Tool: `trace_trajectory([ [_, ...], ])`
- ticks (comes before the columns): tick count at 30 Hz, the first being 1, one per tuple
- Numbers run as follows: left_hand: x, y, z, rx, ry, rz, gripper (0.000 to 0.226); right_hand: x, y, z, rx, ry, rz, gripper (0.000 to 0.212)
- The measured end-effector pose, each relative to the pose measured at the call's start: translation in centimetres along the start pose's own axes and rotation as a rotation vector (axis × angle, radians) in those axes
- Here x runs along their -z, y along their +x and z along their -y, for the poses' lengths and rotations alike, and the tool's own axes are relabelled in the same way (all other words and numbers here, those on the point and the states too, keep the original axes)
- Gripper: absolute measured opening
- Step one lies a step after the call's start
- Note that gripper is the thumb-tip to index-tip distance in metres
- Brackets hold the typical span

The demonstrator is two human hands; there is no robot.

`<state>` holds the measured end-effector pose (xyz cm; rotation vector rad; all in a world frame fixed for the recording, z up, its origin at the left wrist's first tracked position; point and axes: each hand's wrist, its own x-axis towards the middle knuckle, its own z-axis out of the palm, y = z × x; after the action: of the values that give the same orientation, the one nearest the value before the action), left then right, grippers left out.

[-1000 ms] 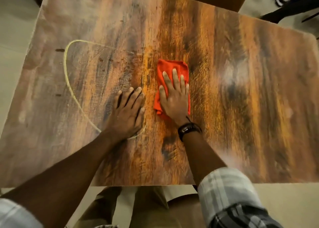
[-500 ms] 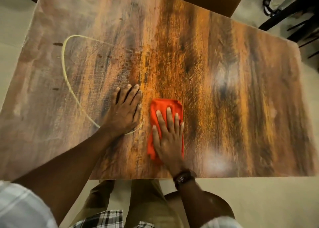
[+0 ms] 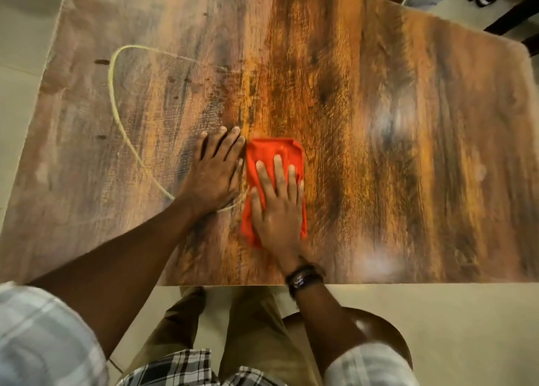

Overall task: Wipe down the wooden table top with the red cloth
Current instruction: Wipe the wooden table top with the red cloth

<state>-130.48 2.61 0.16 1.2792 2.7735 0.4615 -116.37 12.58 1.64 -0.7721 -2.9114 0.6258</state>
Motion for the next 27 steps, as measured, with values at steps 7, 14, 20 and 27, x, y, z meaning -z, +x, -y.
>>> trace_trajectory([
  [7,0.0,-0.2,-0.1,-0.009,-0.044,0.0,0.053,2.9,-9.3,-9.9,-0.034,-0.156,0.015,0.049],
  [14,0.3,-0.1,0.2,-0.007,-0.044,0.024,0.055,5.2,-6.3,-7.4,-0.232,-0.082,-0.086,0.059],
  [20,2.2,2.0,4.3,-0.117,-0.049,0.015,0.051,0.1,-10.6,0.0,-0.181,-0.015,0.031,0.057],
  [27,1.8,2.7,5.4,0.025,-0.025,-0.061,0.051,-2.9,-7.2,5.4,-0.037,-0.077,0.045,0.054],
])
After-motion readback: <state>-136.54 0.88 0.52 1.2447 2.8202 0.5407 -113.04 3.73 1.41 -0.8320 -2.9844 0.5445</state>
